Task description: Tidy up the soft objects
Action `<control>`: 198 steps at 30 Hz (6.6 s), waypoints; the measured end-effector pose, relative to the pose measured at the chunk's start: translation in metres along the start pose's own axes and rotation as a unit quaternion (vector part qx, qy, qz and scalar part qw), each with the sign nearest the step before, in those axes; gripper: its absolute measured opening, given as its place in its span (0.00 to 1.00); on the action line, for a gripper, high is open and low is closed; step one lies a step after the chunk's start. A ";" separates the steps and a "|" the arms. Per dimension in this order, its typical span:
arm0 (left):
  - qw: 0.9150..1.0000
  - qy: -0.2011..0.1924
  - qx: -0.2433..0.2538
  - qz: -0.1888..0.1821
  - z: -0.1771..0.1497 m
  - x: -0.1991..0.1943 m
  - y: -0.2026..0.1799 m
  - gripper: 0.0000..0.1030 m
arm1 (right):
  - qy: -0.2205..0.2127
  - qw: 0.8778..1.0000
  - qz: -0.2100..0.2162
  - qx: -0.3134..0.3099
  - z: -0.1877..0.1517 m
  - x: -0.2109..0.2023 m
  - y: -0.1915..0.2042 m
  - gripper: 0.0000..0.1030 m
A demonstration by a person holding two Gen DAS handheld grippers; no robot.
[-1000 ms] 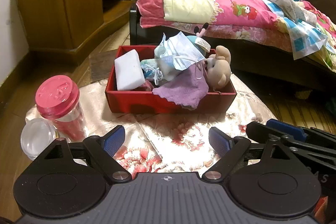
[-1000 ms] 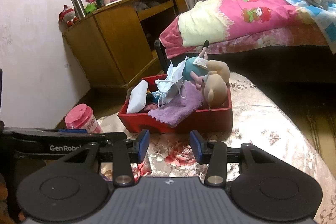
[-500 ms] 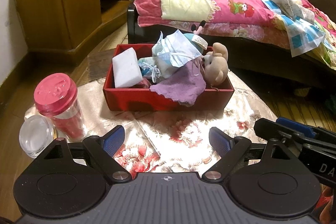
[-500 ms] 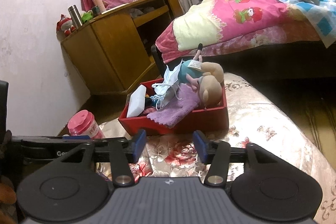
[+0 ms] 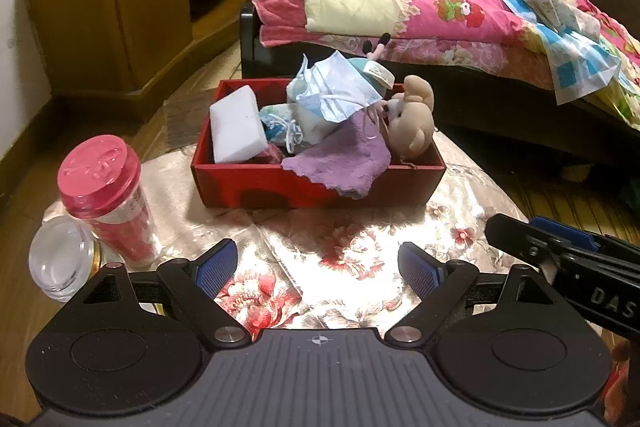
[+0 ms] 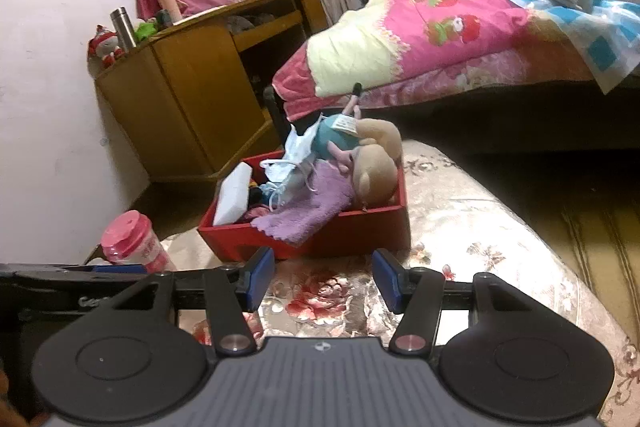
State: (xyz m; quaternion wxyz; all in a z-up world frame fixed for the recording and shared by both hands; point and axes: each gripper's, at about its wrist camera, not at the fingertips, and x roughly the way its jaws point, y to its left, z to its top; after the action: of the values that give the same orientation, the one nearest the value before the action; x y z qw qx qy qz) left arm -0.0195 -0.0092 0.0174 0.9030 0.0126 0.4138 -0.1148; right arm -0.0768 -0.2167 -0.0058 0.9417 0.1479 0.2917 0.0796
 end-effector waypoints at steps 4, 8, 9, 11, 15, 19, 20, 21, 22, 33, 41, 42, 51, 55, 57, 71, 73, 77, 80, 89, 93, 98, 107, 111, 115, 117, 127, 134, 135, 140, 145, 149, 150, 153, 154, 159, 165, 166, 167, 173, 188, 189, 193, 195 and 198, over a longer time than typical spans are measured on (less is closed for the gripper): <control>1.000 0.000 0.002 0.002 0.000 0.001 -0.002 0.83 | -0.001 1.000 0.002 -0.004 -0.001 0.001 0.001 0.25; 1.000 -0.003 0.006 0.009 -0.001 0.002 -0.005 0.83 | -0.001 1.000 0.002 -0.011 -0.002 0.002 0.004 0.27; 1.000 -0.004 0.008 0.011 -0.001 0.002 -0.005 0.83 | -0.001 1.000 0.001 -0.011 -0.002 0.003 0.004 0.27; 1.000 -0.006 0.008 0.012 0.000 0.001 -0.006 0.83 | 0.000 1.000 0.002 -0.010 -0.002 0.003 0.003 0.27; 1.000 -0.007 0.007 0.015 0.000 0.002 -0.006 0.83 | -0.003 1.000 0.001 -0.009 -0.002 0.002 0.004 0.27; 1.000 -0.008 0.009 0.020 0.000 0.002 -0.007 0.83 | -0.002 1.000 0.001 -0.009 -0.002 0.003 0.003 0.28; 1.000 -0.009 0.010 0.020 0.000 0.002 -0.007 0.83 | -0.001 1.000 0.001 -0.008 -0.002 0.003 0.003 0.28; 1.000 -0.008 0.010 0.020 0.000 0.002 -0.007 0.83 | 0.000 1.000 0.001 -0.008 -0.002 0.004 0.003 0.28; 1.000 -0.008 0.009 0.020 0.000 0.002 -0.007 0.83 | 0.000 1.000 0.000 -0.008 -0.002 0.004 0.003 0.28; 1.000 -0.009 0.012 0.024 0.000 0.003 -0.008 0.83 | 0.001 1.000 0.000 -0.005 -0.003 0.005 0.002 0.28; 1.000 -0.009 0.012 0.025 0.000 0.003 -0.008 0.83 | 0.002 1.000 0.000 -0.005 -0.003 0.005 0.002 0.28; 1.000 -0.009 0.012 0.025 0.000 0.003 -0.007 0.83 | 0.002 1.000 -0.001 -0.005 -0.003 0.005 0.002 0.28; 1.000 -0.008 0.012 0.025 0.000 0.003 -0.007 0.83 | 0.003 1.000 -0.001 -0.005 -0.003 0.006 0.002 0.28; 1.000 -0.008 0.012 0.025 0.000 0.003 -0.007 0.83 | 0.003 1.000 -0.001 -0.005 -0.003 0.006 0.002 0.28; 1.000 -0.008 0.012 0.026 0.000 0.003 -0.007 0.83 | 0.003 1.000 -0.001 -0.005 -0.003 0.006 0.002 0.28; 1.000 -0.002 0.012 0.024 -0.003 0.008 -0.007 0.83 | 0.006 1.000 -0.005 -0.007 -0.004 0.007 0.003 0.29; 1.000 -0.002 0.011 0.024 -0.003 0.008 -0.007 0.83 | 0.006 1.000 -0.005 -0.006 -0.004 0.007 0.002 0.30; 1.000 -0.003 0.012 0.024 -0.003 0.007 -0.007 0.83 | 0.005 1.000 -0.007 -0.007 -0.004 0.007 0.001 0.32; 1.000 -0.003 0.012 0.025 -0.003 0.008 -0.007 0.84 | 0.005 1.000 -0.007 -0.007 -0.004 0.007 0.000 0.33; 1.000 -0.005 0.013 0.026 -0.001 0.007 -0.006 0.86 | 0.005 1.000 -0.006 -0.009 -0.005 0.006 0.000 0.33; 0.999 -0.007 0.014 0.031 0.000 0.006 -0.005 0.91 | 0.000 1.000 -0.006 -0.007 -0.004 0.005 0.001 0.33; 0.999 -0.007 0.020 0.032 -0.001 0.007 -0.006 0.92 | -0.005 1.000 -0.007 -0.005 -0.003 0.004 0.000 0.34; 1.000 -0.005 0.015 0.026 0.000 0.009 -0.005 0.94 | -0.013 1.000 -0.007 0.000 -0.003 0.002 -0.001 0.34; 1.000 -0.006 0.015 0.020 0.000 0.009 -0.005 0.94 | -0.013 1.000 -0.006 0.001 -0.003 0.002 -0.001 0.34; 1.000 -0.011 0.017 0.020 0.000 0.009 -0.006 0.94 | -0.016 1.000 -0.007 0.002 -0.003 0.001 -0.002 0.34; 1.000 -0.013 0.016 0.021 0.000 0.008 -0.005 0.95 | -0.015 1.000 -0.007 0.003 -0.003 0.002 -0.002 0.34; 1.000 -0.013 0.009 0.020 0.001 0.007 -0.005 0.95 | -0.013 1.000 -0.005 0.007 -0.001 0.002 -0.004 0.34; 0.999 -0.017 0.017 0.022 0.000 0.006 -0.008 0.95 | -0.012 1.000 -0.005 0.008 -0.001 0.002 -0.005 0.34; 0.999 -0.018 0.016 0.022 0.000 0.006 -0.007 0.95 | -0.011 1.000 -0.006 0.008 -0.001 0.002 -0.005 0.34; 0.999 -0.029 0.019 0.024 0.000 0.003 -0.007 0.95 | -0.011 1.000 -0.006 0.015 -0.001 0.002 -0.007 0.34; 1.000 -0.014 0.012 0.025 0.000 0.007 -0.006 0.95 | -0.011 1.000 -0.007 0.026 0.000 0.002 -0.010 0.35; 1.000 -0.008 0.006 0.027 0.001 0.009 -0.003 0.95 | -0.007 0.999 -0.010 0.039 0.000 0.003 -0.016 0.41; 1.000 -0.007 0.005 0.027 0.001 0.009 -0.003 0.95 | -0.005 0.999 -0.013 0.041 0.000 0.004 -0.017 0.41; 1.000 0.001 0.003 0.025 0.000 0.011 -0.001 0.95 | 0.010 0.999 -0.020 0.045 -0.004 0.010 -0.023 0.41; 1.000 0.004 0.003 0.025 -0.001 0.012 -0.001 0.95 | 0.018 0.999 -0.024 0.045 -0.005 0.013 -0.025 0.41; 1.000 0.008 0.000 0.019 0.000 0.012 -0.001 0.95 | 0.065 0.996 -0.031 0.049 -0.016 0.029 -0.032 0.42; 1.000 0.006 0.002 0.019 0.000 0.010 -0.001 0.95 | 0.062 0.997 -0.030 0.038 -0.016 0.030 -0.027 0.42; 1.000 0.005 0.002 0.018 -0.001 0.010 -0.001 0.95 | 0.063 0.997 -0.030 0.037 -0.017 0.030 -0.027 0.42; 1.000 0.004 0.002 0.019 0.000 0.010 -0.001 0.95 | 0.065 0.997 -0.029 0.037 -0.017 0.031 -0.026 0.42; 1.000 0.003 0.005 0.017 -0.001 0.009 -0.002 0.95 | 0.066 0.997 -0.029 0.037 -0.016 0.032 -0.027 0.42; 1.000 -0.002 0.011 0.018 0.000 0.009 -0.003 0.95 | 0.075 0.996 -0.028 0.031 -0.018 0.034 -0.025 0.42; 1.000 -0.004 0.011 0.017 0.000 0.009 -0.003 0.95 | 0.076 0.996 -0.028 0.030 -0.018 0.035 -0.025 0.42; 1.000 -0.021 0.014 0.013 -0.001 0.004 -0.004 0.95 | 0.077 0.996 -0.027 0.028 -0.018 0.035 -0.024 0.42; 0.999 -0.036 0.017 0.011 -0.001 0.001 -0.004 0.95 | 0.077 0.996 -0.028 0.029 -0.018 0.036 -0.024 0.42; 0.999 -0.050 0.018 -0.001 0.001 -0.004 -0.004 0.95 | 0.078 0.996 -0.028 0.029 -0.018 0.036 -0.024 0.42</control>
State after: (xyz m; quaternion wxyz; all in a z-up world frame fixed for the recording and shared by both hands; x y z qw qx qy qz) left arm -0.0226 -0.0127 0.0214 0.9220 0.0224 0.3662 -0.1234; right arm -0.0561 -0.2263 -0.0472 0.9132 0.1598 0.3707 0.0562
